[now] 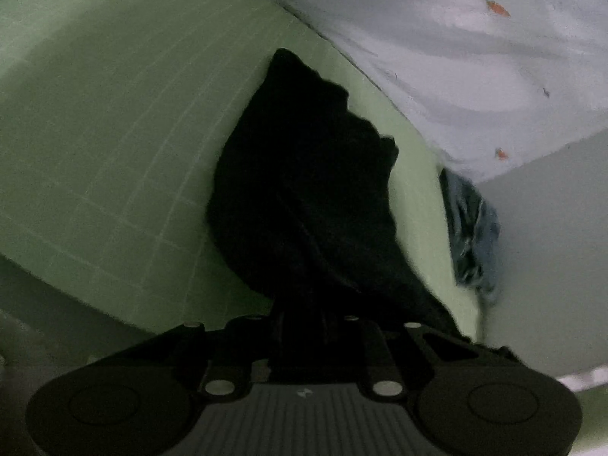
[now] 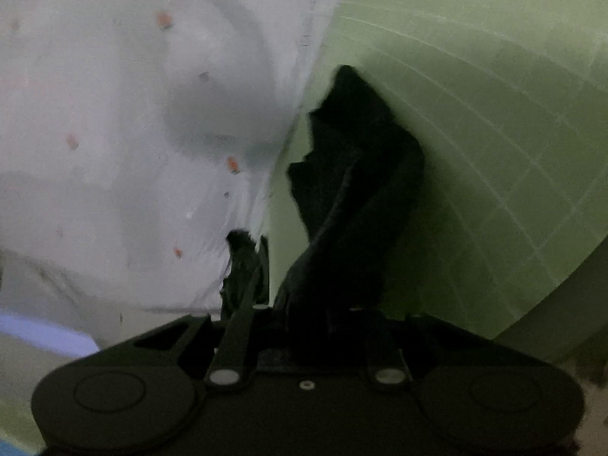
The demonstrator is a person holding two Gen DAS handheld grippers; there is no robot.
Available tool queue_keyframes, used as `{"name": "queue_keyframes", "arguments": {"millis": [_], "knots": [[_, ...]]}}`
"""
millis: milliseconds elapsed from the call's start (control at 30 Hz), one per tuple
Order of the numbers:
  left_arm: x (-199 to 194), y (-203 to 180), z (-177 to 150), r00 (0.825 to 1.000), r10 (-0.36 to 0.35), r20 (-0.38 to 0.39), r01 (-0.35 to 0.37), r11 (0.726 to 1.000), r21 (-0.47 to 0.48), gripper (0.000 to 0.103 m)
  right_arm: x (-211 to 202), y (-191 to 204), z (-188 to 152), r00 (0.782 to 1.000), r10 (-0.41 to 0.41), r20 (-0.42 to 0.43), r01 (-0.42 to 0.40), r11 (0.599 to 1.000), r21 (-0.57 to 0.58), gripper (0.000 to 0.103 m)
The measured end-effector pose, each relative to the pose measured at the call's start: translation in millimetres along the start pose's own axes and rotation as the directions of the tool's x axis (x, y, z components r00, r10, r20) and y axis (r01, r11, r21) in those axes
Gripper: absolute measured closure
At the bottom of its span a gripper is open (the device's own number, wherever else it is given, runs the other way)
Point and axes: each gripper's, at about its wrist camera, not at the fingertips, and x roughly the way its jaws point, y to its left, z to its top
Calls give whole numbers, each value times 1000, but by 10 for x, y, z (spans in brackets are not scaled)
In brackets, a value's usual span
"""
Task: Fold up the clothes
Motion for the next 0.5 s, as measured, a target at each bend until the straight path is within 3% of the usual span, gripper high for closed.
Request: {"name": "queue_keyframes", "arguments": {"millis": [200, 500], "knots": [[-114, -243, 586, 988, -94, 124, 94, 996, 4, 85, 244, 271, 321, 991, 125, 43, -127, 990, 54, 86], [496, -389, 1409, 982, -94, 162, 95, 995, 2, 86, 905, 526, 1099, 988, 141, 54, -146, 985, 93, 86]]}}
